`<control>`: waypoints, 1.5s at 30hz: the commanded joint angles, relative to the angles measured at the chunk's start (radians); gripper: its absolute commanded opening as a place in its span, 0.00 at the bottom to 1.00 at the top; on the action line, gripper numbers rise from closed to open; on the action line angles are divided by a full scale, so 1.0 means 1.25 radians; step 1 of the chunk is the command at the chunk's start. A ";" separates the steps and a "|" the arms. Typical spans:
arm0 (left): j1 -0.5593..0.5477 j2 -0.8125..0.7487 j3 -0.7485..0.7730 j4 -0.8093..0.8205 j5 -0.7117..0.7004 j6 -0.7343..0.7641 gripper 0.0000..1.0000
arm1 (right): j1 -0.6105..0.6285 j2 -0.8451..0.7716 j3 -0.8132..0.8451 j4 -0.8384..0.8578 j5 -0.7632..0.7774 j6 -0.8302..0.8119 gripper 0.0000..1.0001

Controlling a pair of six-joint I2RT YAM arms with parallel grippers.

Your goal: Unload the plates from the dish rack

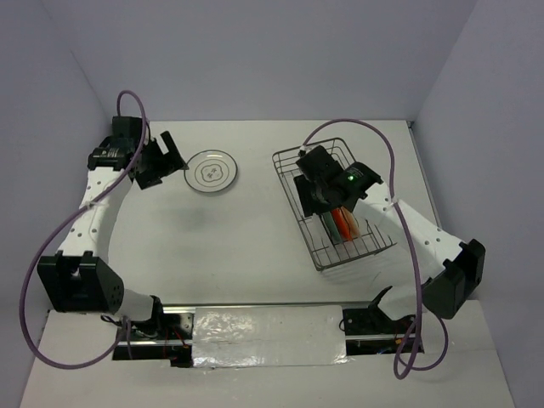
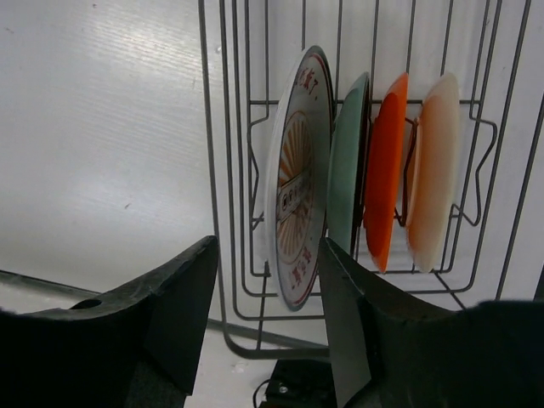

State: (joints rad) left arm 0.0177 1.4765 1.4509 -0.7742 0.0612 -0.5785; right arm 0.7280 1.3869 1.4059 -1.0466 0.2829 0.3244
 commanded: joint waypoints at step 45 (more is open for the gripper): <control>-0.047 -0.092 -0.063 0.323 0.566 -0.435 1.00 | 0.307 0.086 0.340 -0.006 0.317 -0.517 0.00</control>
State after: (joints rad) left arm -0.0235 1.3731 1.3506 -0.5735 0.6441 -0.9138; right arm 1.0439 1.4673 1.9301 -1.1374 0.2878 -0.1123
